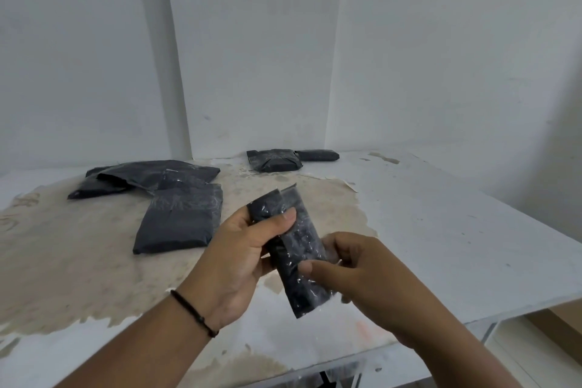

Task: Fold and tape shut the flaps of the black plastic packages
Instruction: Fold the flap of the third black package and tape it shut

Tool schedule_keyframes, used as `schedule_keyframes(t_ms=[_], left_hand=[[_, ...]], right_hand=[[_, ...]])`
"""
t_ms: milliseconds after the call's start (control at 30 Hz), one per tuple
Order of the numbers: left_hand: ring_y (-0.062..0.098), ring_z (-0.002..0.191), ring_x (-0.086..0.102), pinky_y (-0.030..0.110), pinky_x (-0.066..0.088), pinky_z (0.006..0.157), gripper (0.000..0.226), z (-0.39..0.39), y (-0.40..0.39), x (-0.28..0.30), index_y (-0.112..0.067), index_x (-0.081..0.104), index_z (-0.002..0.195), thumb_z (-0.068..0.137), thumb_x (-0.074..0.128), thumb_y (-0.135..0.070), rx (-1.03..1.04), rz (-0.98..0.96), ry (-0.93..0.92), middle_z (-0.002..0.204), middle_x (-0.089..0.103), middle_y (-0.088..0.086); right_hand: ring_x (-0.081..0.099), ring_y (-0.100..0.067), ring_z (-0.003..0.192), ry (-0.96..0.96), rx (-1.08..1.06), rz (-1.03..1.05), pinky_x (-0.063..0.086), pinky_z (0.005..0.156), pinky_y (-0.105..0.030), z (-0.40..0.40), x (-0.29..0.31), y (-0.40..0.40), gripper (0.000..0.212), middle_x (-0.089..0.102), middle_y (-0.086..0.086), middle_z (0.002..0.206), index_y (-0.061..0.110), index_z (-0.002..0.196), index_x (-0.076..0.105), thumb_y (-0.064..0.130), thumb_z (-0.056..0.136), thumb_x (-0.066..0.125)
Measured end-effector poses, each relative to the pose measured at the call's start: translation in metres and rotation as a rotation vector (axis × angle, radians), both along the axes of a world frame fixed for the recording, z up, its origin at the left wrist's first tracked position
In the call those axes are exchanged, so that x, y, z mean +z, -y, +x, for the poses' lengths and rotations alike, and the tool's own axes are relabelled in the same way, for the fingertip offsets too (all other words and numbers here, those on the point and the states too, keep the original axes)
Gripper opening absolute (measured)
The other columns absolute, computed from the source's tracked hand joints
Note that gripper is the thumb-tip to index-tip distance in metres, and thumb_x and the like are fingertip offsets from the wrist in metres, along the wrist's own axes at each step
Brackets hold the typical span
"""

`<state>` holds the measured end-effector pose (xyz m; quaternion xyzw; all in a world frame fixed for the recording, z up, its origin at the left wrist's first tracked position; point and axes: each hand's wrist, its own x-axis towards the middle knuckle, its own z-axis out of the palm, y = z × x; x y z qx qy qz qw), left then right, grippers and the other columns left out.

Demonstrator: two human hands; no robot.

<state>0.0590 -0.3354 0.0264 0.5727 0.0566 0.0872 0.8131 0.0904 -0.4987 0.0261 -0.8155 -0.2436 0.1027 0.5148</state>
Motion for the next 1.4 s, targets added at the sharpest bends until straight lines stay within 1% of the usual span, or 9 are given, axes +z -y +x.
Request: schedule_keyframes(t_ms=[133,300,367,500,633,833,967,1133,1400], left_hand=[[0.023,0.085,0.069,0.034,0.058,0.069,0.049,-0.001,-0.019,-0.002,-0.014,0.059,0.106,0.061,0.077,-0.014,-0.038,0.134,0.03,0.101,0.067,0.013],[-0.001,0.096,0.062,0.012,0.048,0.08,0.04,-0.003,-0.047,-0.003,-0.043,0.067,0.099,0.065,0.084,-0.03,0.01,1.054,0.229,0.104,0.065,-0.021],[-0.003,0.091,0.063,0.012,0.048,0.081,0.028,-0.004,-0.049,-0.01,-0.046,0.069,0.088,0.07,0.082,-0.029,-0.013,1.212,0.262,0.098,0.066,-0.027],[-0.002,0.083,0.066,0.014,0.051,0.076,0.027,-0.008,-0.051,-0.032,-0.04,0.074,0.085,0.069,0.083,-0.021,0.029,1.07,0.187,0.09,0.07,-0.025],[0.009,0.078,0.07,0.028,0.057,0.072,0.023,-0.013,-0.05,-0.049,-0.03,0.079,0.086,0.064,0.085,-0.024,0.013,0.931,0.1,0.086,0.074,-0.016],[-0.001,0.083,0.069,0.018,0.054,0.08,0.022,-0.021,-0.049,-0.059,-0.033,0.077,0.088,0.066,0.079,-0.033,0.02,0.952,0.17,0.089,0.073,-0.021],[-0.003,0.086,0.064,0.016,0.053,0.077,0.022,-0.029,-0.043,-0.057,-0.033,0.074,0.093,0.072,0.077,-0.04,0.068,1.169,0.227,0.087,0.07,-0.022],[-0.001,0.076,0.059,0.02,0.052,0.066,0.028,-0.028,-0.03,-0.051,-0.036,0.073,0.091,0.076,0.057,-0.052,0.053,1.438,0.316,0.087,0.062,-0.022],[0.004,0.073,0.065,0.019,0.051,0.067,0.004,-0.025,-0.032,-0.051,-0.029,0.078,0.071,0.075,0.077,-0.028,-0.017,1.038,0.127,0.077,0.07,-0.013]], right_hand=[[0.051,-0.007,0.056,0.12,-0.003,-0.142,0.039,0.055,-0.016,0.009,0.0,0.004,0.01,0.064,0.0,0.067,0.024,0.078,0.067,0.033,0.079,0.072],[0.055,-0.01,0.067,0.394,0.031,-0.387,0.043,0.057,-0.02,0.016,0.0,-0.001,0.003,0.061,0.007,0.076,0.029,0.084,0.068,0.028,0.082,0.066],[0.056,-0.013,0.078,0.475,0.064,-0.442,0.047,0.069,-0.026,0.018,-0.007,-0.005,0.013,0.06,0.004,0.087,0.025,0.095,0.071,0.027,0.084,0.063],[0.051,-0.001,0.082,0.548,0.121,-0.398,0.039,0.069,-0.01,0.02,-0.025,-0.003,0.03,0.057,0.014,0.092,0.027,0.116,0.065,0.031,0.086,0.063],[0.051,0.0,0.076,0.584,0.159,-0.37,0.037,0.068,-0.008,0.019,-0.041,0.003,0.02,0.055,0.014,0.084,0.021,0.104,0.071,0.026,0.085,0.067],[0.055,-0.007,0.083,0.595,0.186,-0.325,0.044,0.069,-0.012,0.012,-0.052,0.011,0.038,0.061,0.013,0.082,0.022,0.099,0.074,0.05,0.08,0.055],[0.053,0.003,0.079,0.592,0.169,-0.268,0.039,0.068,-0.007,0.008,-0.055,0.008,0.04,0.049,0.027,0.075,0.022,0.095,0.073,0.048,0.08,0.047],[0.053,-0.006,0.075,0.623,0.171,-0.305,0.042,0.062,-0.015,0.004,-0.056,0.004,0.033,0.058,0.014,0.076,0.022,0.091,0.073,0.043,0.082,0.049],[0.06,-0.005,0.081,0.332,0.074,-0.139,0.041,0.066,-0.01,0.002,-0.06,0.007,0.01,0.067,0.006,0.078,0.027,0.086,0.077,0.029,0.085,0.068]])
